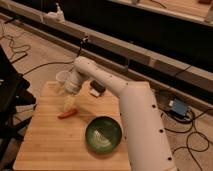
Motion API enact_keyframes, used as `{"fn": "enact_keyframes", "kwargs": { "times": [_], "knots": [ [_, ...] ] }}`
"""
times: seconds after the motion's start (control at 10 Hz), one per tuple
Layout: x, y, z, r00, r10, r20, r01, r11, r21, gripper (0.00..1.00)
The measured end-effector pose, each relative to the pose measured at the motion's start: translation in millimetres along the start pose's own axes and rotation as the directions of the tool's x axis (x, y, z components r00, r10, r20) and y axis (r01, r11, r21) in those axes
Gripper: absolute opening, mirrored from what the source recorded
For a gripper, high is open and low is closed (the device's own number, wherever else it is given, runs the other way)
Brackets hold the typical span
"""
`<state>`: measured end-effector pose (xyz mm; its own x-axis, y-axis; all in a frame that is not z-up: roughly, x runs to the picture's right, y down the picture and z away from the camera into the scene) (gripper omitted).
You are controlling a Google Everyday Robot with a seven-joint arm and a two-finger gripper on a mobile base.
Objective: Drag the pepper across the table
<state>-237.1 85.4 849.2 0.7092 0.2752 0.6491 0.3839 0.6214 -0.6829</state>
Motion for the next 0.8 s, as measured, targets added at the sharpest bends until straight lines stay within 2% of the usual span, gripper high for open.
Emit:
{"fn": "enact_keyframes", "kwargs": {
  "times": [0.1, 0.6, 0.8],
  "knots": [
    [3, -1, 6, 1.0, 0.01, 0.004, -0.01, 1.0, -0.002, 0.77],
    [5, -2, 6, 1.0, 0.017, 0.003, -0.017, 1.0, 0.005, 0.77],
    [23, -3, 18, 0.998, 0.067, 0.007, -0.068, 0.998, 0.019, 0.77]
  ]
}}
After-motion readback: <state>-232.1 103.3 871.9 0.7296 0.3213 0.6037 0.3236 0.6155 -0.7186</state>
